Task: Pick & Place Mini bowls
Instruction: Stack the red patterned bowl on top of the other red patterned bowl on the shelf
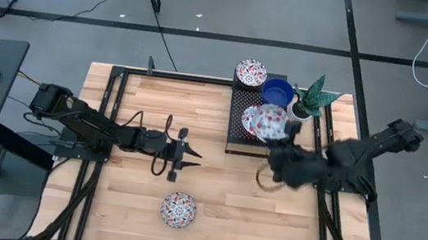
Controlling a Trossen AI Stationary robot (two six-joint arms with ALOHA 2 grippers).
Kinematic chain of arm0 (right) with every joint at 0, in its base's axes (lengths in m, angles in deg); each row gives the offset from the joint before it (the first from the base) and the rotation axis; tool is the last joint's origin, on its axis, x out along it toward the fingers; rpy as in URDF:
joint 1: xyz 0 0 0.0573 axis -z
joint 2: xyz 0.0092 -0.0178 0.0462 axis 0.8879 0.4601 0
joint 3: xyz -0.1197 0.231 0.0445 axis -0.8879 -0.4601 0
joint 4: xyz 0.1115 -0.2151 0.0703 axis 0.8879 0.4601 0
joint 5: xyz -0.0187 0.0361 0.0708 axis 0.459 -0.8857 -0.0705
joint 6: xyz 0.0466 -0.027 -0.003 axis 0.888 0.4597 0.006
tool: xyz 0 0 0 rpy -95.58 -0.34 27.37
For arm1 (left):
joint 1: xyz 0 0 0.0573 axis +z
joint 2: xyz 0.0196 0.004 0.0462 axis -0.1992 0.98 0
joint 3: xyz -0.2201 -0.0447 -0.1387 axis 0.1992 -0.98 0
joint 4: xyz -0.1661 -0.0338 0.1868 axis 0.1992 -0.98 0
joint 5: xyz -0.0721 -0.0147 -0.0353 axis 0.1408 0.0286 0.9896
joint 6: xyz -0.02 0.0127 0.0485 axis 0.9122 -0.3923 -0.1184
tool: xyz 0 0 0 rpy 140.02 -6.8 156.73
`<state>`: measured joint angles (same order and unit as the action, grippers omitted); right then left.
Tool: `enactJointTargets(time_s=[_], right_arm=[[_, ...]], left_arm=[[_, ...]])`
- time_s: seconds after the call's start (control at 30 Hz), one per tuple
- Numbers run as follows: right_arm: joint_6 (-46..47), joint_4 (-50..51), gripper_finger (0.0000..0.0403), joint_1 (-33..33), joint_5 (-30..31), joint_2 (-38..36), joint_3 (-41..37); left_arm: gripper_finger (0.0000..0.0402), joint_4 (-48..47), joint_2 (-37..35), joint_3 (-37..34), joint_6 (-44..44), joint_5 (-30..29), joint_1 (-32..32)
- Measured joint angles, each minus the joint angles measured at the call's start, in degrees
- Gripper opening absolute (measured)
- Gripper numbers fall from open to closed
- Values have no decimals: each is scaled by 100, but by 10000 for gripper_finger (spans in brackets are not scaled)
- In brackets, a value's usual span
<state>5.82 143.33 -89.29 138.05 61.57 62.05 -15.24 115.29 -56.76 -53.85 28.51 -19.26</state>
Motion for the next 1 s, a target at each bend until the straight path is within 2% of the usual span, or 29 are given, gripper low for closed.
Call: enactJointTargets(time_s=[0.13,0.2,0.33,0.5,1.0], right_arm=[[-1112,-780,5,892,-1045,-74,-2],[-1389,-927,5,1300,-1469,-74,-4],[-1434,-875,6,1938,-2203,-56,-7],[-1301,-700,7,2265,-2723,65,-11],[-796,-397,8,2291,-2843,304,-11]], left_arm=[[122,0,0,0,-24,0,0],[122,-2,0,0,-25,0,0],[122,-3,0,0,-26,1,0],[122,-9,0,0,-29,2,0],[122,-15,0,0,0,2,0]])
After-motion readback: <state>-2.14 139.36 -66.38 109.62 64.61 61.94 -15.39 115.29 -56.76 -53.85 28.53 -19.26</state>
